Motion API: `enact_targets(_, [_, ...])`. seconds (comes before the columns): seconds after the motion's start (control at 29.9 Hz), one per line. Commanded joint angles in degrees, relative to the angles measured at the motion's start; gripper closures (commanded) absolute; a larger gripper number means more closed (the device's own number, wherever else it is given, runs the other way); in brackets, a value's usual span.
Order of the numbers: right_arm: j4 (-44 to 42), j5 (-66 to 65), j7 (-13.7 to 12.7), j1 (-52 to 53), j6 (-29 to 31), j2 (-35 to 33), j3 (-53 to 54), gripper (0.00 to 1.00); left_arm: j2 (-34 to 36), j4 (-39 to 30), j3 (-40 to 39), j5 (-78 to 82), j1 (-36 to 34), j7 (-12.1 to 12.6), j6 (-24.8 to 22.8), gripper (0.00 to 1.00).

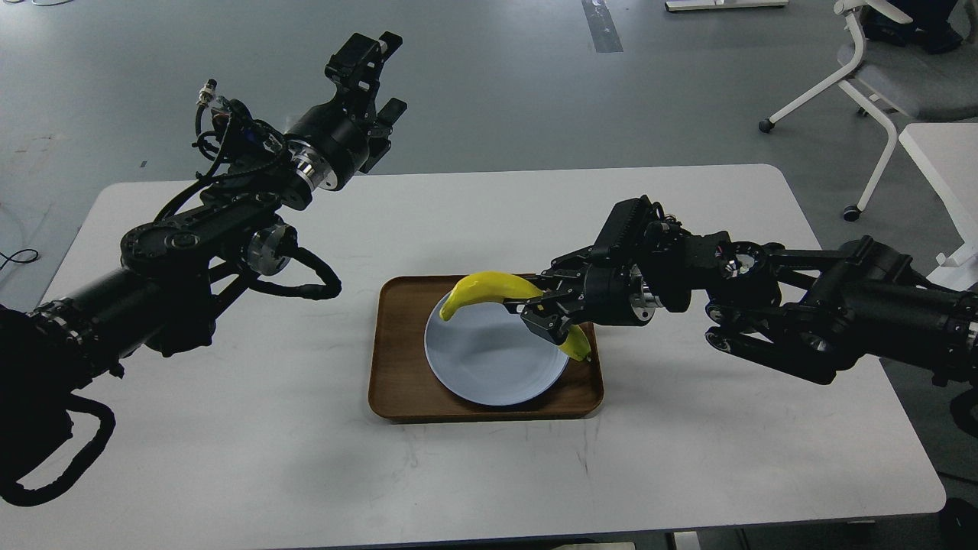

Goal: Place banana on plate with both arms
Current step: 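Lift the banana with the right gripper and carry it over the plate, then lower the banana onto the plate and open the right gripper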

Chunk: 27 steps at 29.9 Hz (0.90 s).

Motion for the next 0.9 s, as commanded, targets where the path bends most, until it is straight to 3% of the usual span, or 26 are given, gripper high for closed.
enact_targets(0.0, [-1.0,0.0,0.6,-0.1,0.0,1.4,-0.5,0.9,0.3,0.0,-0.1,0.0,-0.1,0.0,0.0,0.02])
enact_targets(0.27, [-6.5,0.3,0.5,0.0,0.0,3.3,-0.1,0.81,1.1,0.0,-0.5,-0.1,-0.1,-0.1,-0.3,0.02])
enact_targets(0.37, [-7.5,0.7,0.3,-0.6,0.0,4.3,0.0,0.61,1.2,0.0,-0.6,-0.1,-0.4,-0.1,-0.5,0.02])
enact_targets(0.43, [-8.1,1.2,0.2,-0.7,-0.2,5.7,0.1,0.32,1.7,0.0,-0.6,-0.1,-0.4,-0.1,-0.5,0.02])
enact_targets(0.5, [-8.2,1.4,0.1,-0.8,-0.2,6.5,0.4,0.15,1.8,0.0,-0.6,-0.1,-0.4,0.0,-0.7,0.02])
enact_targets(0.7, [-8.2,2.8,0.0,-1.5,-0.1,7.4,0.5,0.02,1.9,0.0,-0.4,-0.1,-0.4,0.0,-0.8,0.02])
enact_targets(0.87, [-8.1,3.4,-0.4,-0.4,-0.3,7.1,3.9,0.01,1.8,0.0,-0.3,-0.1,-0.6,0.2,-0.9,0.02])
